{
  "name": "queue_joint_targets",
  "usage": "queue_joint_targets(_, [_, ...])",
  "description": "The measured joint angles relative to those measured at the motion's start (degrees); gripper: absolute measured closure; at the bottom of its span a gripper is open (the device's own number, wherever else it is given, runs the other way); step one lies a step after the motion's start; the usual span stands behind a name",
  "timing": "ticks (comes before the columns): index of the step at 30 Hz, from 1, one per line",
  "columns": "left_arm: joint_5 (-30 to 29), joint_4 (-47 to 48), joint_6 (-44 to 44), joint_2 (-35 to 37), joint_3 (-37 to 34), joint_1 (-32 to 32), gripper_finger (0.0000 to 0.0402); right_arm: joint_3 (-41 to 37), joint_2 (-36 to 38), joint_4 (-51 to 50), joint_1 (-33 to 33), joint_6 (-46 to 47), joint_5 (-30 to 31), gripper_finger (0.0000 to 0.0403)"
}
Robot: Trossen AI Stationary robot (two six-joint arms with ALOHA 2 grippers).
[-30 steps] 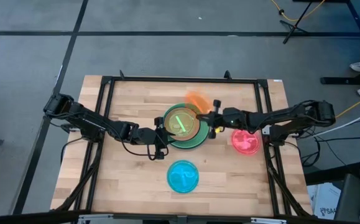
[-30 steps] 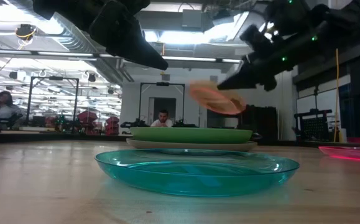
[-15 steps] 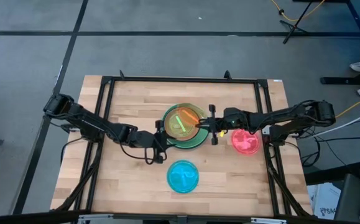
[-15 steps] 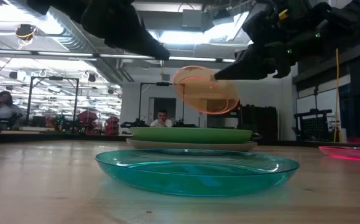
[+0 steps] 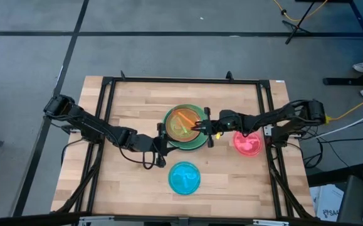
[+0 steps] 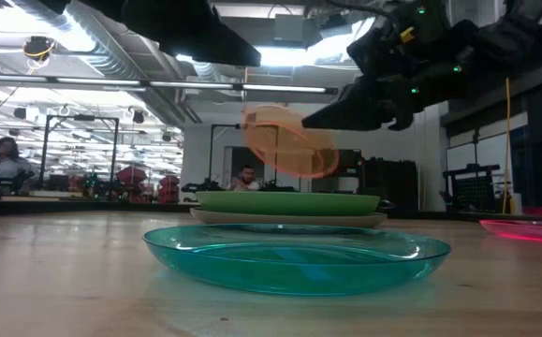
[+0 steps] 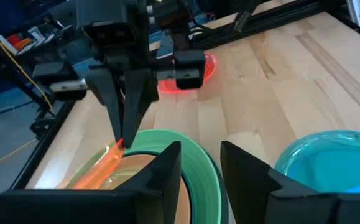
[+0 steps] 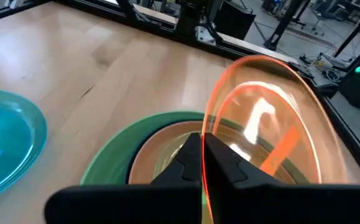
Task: Stack plastic plates
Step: Stack the light orange plate on top of the light green plate
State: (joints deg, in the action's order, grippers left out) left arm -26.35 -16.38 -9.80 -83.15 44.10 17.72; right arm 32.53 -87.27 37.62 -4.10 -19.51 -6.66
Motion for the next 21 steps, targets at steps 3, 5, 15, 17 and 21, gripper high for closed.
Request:
queue_joint_targets(3, [0.0,0.0,0.1,0.0,0.0,0.0,0.0295,2.0,-2.9,-0.4,0.0,0.2,-1.0,0.0402])
queue_joint_targets(5, [0.1,0.0,0.1,0.0,0.0,0.0,0.0295,2.9,-4.6,-0.7,0.0,0.2,-1.4,0.0402])
queue_joint_targets(15, [0.3,0.0,0.2,0.0,0.0,0.3,0.0295,5.6,-8.7,-6.9,0.0,0.2,-1.4,0.0402])
queue_joint_targets(17, [0.3,0.0,0.2,0.0,0.0,0.3,0.0295,5.6,-8.7,-8.3,0.0,0.2,-1.4,0.0402])
queue_joint_targets(21, [0.3,0.0,0.2,0.0,0.0,0.3,0.0295,5.6,-8.7,-9.0,0.0,2.9,-0.2,0.0402])
